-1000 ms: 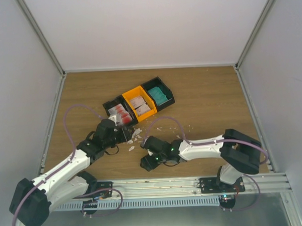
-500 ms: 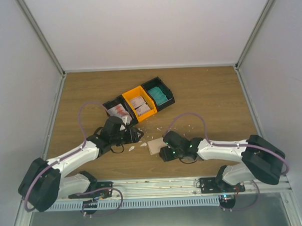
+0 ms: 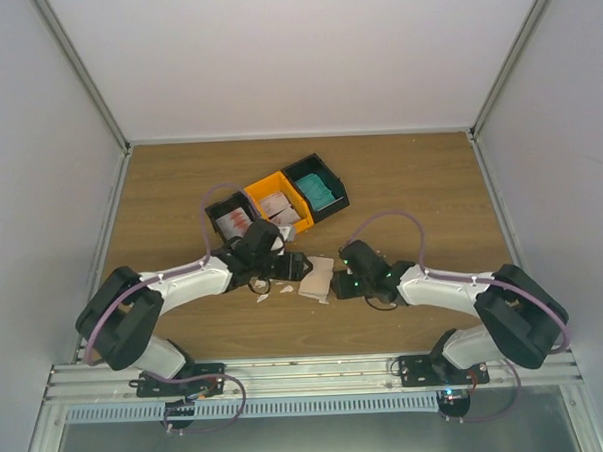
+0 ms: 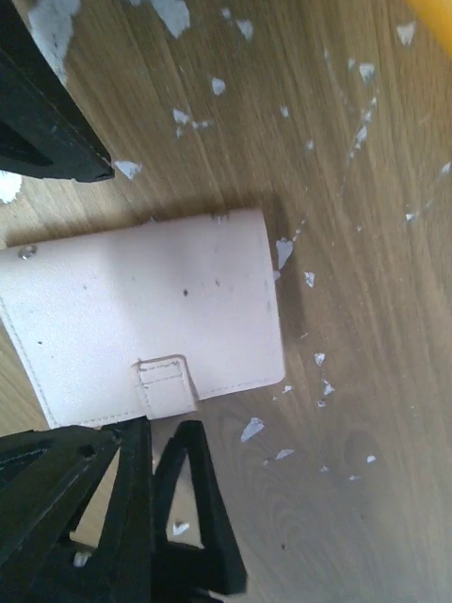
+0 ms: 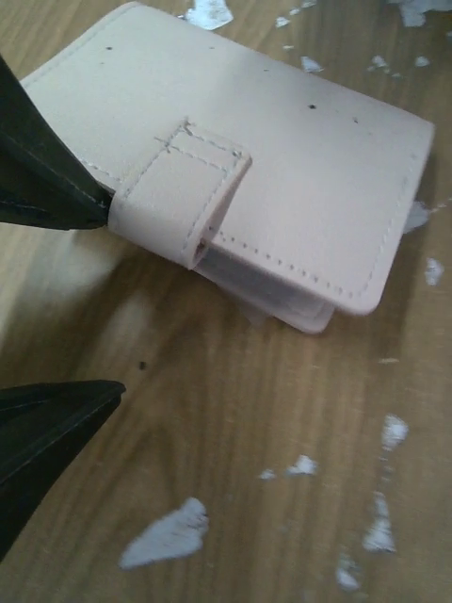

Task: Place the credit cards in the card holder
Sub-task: Close the card holder at the center of the board.

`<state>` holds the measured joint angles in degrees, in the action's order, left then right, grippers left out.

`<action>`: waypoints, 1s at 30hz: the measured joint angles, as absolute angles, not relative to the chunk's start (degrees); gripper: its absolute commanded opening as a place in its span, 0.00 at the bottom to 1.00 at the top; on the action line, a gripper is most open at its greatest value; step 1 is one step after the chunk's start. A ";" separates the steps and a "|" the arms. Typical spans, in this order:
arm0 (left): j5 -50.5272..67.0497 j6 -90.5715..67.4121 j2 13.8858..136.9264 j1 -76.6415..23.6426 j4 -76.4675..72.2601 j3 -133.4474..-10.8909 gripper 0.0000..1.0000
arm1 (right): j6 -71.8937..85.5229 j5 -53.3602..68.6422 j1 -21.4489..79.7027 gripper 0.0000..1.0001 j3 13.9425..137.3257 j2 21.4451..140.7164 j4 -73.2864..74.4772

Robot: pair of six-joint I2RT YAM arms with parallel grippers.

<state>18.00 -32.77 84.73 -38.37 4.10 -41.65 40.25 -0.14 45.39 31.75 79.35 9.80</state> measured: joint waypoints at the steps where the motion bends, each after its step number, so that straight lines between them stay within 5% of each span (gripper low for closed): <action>1: 16.53 -31.94 85.41 -39.62 4.32 -42.19 0.76 | 39.81 -0.12 44.91 0.49 31.97 79.53 9.61; 15: -9.93 -29.15 92.64 -57.76 11.97 -49.47 0.99 | 38.98 2.90 39.09 0.53 29.85 76.58 4.99; 26: -27.51 -38.26 106.85 -65.65 25.43 -64.99 0.99 | 43.81 3.31 31.75 0.54 20.21 66.92 4.60; 30: -30.00 -40.49 108.77 -65.58 29.34 -67.02 0.83 | 44.01 3.64 30.61 0.54 19.42 65.30 4.64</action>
<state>-30.00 -40.49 108.77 -65.58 29.34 -67.02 44.01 3.64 30.61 19.42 65.30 4.64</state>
